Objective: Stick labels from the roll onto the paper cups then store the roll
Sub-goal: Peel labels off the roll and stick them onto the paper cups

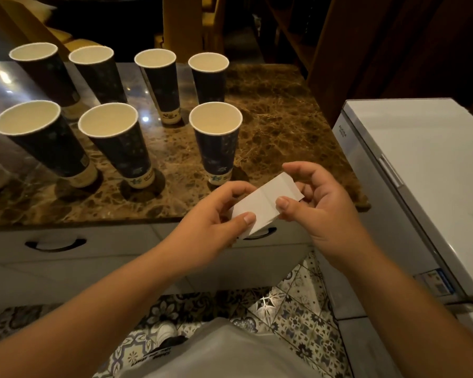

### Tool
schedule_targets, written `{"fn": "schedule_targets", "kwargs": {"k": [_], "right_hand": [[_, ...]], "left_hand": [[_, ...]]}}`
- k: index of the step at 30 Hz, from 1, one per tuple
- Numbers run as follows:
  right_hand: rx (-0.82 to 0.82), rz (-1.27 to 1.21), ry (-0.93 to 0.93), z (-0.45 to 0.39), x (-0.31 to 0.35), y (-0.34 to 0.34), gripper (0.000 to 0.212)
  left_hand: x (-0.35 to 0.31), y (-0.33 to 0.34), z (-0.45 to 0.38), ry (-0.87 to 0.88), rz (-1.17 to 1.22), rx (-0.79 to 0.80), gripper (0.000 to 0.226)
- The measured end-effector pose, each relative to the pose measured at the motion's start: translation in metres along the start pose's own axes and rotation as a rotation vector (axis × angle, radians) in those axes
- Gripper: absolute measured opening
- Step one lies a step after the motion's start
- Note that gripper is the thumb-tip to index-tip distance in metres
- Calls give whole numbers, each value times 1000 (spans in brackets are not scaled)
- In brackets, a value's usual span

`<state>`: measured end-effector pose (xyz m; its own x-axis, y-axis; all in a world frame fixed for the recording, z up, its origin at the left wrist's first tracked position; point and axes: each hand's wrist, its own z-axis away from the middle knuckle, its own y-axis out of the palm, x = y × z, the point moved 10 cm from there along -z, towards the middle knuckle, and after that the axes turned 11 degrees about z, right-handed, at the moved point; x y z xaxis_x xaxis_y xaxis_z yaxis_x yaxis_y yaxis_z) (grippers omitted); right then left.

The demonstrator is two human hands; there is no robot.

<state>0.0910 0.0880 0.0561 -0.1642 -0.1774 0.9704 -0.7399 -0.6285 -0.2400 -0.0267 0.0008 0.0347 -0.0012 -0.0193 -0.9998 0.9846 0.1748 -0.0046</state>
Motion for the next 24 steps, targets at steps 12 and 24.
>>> {"fn": "schedule_targets", "kwargs": {"k": [12, 24], "right_hand": [[161, -108, -5, -9, 18, 113, 34], [154, -123, -5, -43, 37, 244, 38]], "left_hand": [[23, -85, 76, -201, 92, -90, 35], [6, -239, 112, -52, -443, -388, 38]]}}
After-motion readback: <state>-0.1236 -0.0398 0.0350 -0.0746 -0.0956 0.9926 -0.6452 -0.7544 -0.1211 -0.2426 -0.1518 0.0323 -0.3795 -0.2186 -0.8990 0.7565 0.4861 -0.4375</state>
